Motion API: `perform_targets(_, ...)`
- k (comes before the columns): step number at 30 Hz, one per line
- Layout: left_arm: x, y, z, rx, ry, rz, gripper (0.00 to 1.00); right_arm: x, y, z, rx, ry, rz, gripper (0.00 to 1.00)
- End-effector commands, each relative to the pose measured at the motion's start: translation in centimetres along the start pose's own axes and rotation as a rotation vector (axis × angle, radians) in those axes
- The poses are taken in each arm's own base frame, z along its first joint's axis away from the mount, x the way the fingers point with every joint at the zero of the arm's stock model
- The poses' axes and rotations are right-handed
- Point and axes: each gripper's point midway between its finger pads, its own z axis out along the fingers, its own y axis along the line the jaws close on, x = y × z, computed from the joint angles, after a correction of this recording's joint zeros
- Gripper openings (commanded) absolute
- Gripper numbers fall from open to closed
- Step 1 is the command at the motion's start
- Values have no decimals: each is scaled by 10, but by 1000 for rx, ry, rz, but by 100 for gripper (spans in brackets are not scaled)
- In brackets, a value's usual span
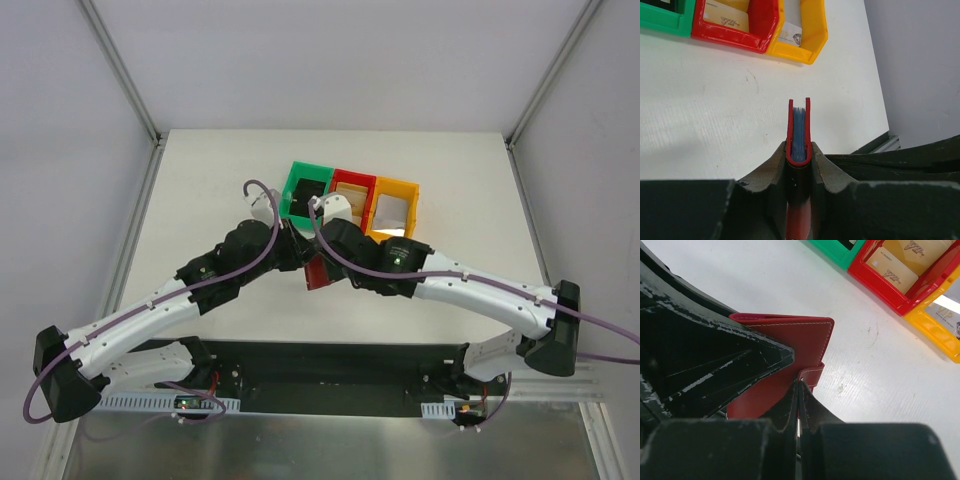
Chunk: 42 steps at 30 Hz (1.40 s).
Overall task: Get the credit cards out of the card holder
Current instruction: Open the card holder.
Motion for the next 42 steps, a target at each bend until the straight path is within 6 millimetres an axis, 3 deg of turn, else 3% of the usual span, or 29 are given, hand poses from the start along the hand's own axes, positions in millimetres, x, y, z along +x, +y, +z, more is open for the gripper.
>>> perform_targets(1, -20, -18, -9, 56, -77, -24, 0, 7, -21, -10, 45, 16, 2, 0)
perform_targets(24, -13, -13, -8, 48, -56, -22, 0, 10, -27, -17, -45, 2, 100, 1)
perform_targets(31, -7, -32, -17, 281, -31, -54, 0, 20, -68, -19, -16, 12, 204, 33)
perform_targets(35, -7, -25, -19, 426, -10, -170, 0, 24, -87, -28, -31, -22, 248, 50)
perform_targets(38, -2, -22, -20, 467, 3, -164, 0, 13, -81, -41, -109, -91, 219, 64)
perform_targets(42, -2, -42, -29, 586, 16, -121, 0, -5, -55, -59, -308, -231, 224, 72)
